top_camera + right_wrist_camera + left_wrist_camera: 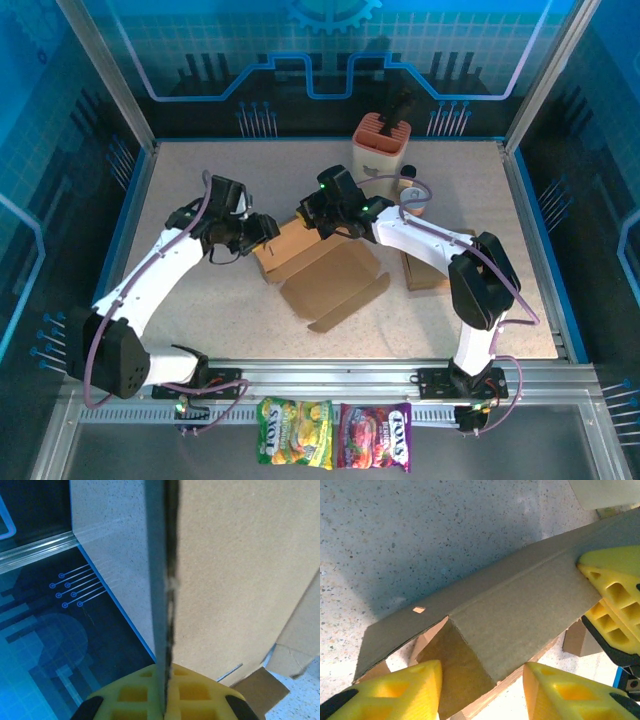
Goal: Fold the paper box
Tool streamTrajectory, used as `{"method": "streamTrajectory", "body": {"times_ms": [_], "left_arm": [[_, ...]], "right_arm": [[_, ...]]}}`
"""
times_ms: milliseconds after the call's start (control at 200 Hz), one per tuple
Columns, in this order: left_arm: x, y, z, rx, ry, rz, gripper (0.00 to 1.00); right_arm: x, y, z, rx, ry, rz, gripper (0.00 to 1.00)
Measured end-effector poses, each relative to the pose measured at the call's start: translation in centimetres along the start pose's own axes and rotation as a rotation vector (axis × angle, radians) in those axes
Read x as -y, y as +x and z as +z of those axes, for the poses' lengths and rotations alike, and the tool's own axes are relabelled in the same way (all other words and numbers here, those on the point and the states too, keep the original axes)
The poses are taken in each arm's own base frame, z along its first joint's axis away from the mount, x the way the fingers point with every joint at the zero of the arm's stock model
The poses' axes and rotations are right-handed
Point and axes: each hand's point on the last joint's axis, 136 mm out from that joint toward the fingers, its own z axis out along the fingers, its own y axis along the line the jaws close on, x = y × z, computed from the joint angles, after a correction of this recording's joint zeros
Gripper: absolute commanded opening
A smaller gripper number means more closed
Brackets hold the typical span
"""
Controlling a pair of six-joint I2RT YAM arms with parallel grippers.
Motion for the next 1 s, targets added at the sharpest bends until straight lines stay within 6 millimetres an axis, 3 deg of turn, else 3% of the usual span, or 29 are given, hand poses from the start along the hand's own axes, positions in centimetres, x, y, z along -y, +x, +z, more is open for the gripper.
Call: {"method": "streamTrajectory", "body": {"times_ms": [270,440,540,660,820,1001], "left_arm": [[1.5,-1.1,0.9,0.029,0.055,-0.008,0.43],[1.7,-1.3,0.9,0.038,0.063,-0.002,0.51],[1.8,-1.4,0.0,0.065,0.064,0.022,0.54],[1.9,-2.0,-2.8,0.164,0.076,0.064,0.53],[-0.8,-1.9,-5.3,0.268,0.034,0.045,0.49],[-5.5,-1.0,-3.9,0.253,-0.078,-0.02,0.46]], "right_arm": [[-0.1,-0.6,0.1,0.005,-0.019,0.015,0.0],[0.2,-0.7,0.4,0.0,-0.045,0.007,0.0],[-0.1,-0.5,0.3,-0.017,-0.075,-0.021,0.0],[-0.3,-0.5,0.2,-0.034,-0.111,-0.069,0.0],[-0.3,-0.5,0.3,-0.062,-0.159,-0.135,0.0],[1.1,-0.2,0.8,-0.103,-0.217,-0.195,0.0]]}}
